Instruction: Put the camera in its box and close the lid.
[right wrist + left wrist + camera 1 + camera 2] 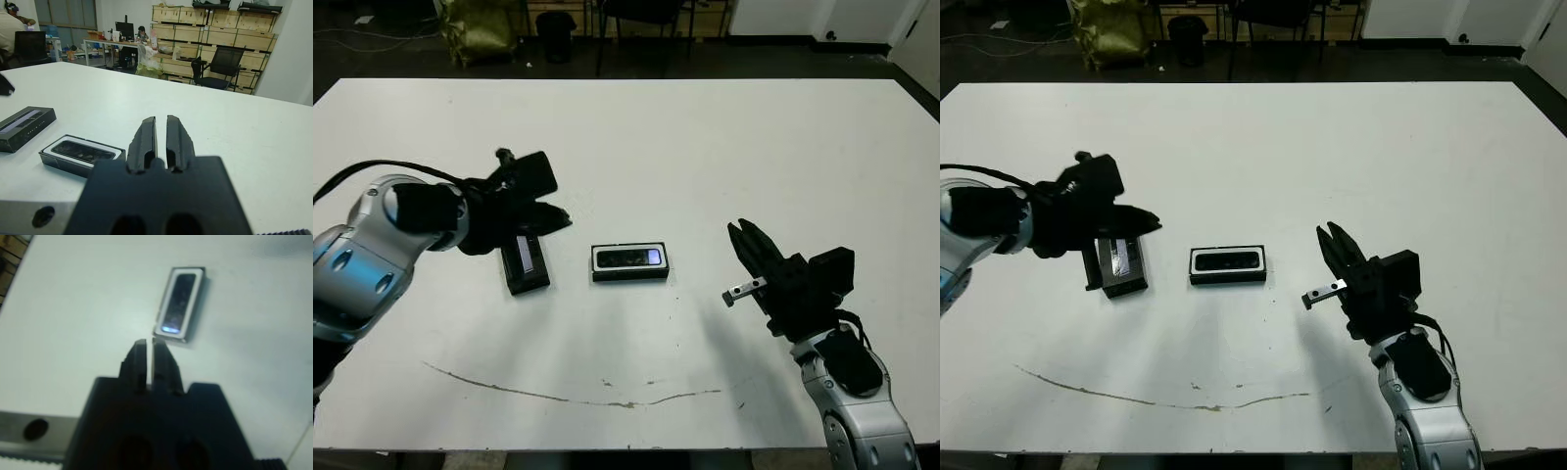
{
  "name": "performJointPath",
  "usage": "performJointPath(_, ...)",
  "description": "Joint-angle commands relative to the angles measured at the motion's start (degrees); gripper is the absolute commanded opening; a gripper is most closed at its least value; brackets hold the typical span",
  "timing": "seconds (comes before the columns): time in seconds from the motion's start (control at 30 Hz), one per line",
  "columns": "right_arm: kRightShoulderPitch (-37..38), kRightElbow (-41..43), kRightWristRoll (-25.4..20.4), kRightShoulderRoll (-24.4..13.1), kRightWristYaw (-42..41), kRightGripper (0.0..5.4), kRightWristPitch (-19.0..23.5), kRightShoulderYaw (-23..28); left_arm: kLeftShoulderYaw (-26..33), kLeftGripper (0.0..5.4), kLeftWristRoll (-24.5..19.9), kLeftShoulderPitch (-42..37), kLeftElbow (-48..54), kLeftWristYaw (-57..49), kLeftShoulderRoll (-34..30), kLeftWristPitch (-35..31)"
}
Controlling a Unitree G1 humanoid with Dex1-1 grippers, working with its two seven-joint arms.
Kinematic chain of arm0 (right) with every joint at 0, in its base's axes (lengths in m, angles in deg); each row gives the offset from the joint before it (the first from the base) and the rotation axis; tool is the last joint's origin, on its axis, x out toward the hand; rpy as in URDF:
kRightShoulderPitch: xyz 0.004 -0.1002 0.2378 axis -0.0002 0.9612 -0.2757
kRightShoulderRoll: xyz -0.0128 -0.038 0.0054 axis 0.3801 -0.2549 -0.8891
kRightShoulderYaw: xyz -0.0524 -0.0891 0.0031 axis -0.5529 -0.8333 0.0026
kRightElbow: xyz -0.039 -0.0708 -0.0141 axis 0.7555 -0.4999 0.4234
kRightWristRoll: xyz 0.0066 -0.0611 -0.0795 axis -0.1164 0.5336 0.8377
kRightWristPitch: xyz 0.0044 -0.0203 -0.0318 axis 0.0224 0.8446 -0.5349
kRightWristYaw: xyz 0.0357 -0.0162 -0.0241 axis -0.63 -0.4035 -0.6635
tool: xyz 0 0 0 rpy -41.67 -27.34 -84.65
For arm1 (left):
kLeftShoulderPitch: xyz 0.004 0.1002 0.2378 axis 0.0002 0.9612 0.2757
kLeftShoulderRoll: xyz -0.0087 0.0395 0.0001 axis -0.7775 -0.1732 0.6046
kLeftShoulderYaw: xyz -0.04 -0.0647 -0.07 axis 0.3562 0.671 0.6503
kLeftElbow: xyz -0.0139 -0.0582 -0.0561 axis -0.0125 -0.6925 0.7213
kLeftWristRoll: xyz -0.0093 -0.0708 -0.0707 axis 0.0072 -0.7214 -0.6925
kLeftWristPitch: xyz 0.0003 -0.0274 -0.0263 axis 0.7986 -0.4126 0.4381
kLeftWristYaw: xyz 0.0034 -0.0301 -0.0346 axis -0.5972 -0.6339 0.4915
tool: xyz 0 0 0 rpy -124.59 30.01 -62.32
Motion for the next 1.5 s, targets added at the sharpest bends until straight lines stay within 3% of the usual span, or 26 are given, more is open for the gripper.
performJointPath(0.03,1.1,-0.7,0.1,-0.6,0.3,0.02,-0.2,0.5,-2.2,0.0,1.4,-0.3,-0.1,-0.2,-0.2,-3.3)
performJointPath(0.3,1.4,-0.9,0.5,-0.3,0.6,0.02,-0.5,0.3,-6.9,0.0,4.9,-3.7,-1.9,0.6,-0.6,-5.4)
performJointPath(0.9,1.9,-0.8,1.1,-0.7,1.0,0.02,-0.9,-0.4,-11.2,0.0,11.5,-4.9,-9.0,1.3,2.4,-1.7)
performJointPath(1.5,2.4,-0.1,0.8,-0.4,1.6,0.02,0.4,-0.5,-12.2,0.0,13.5,-1.9,-9.9,3.7,1.6,2.3)
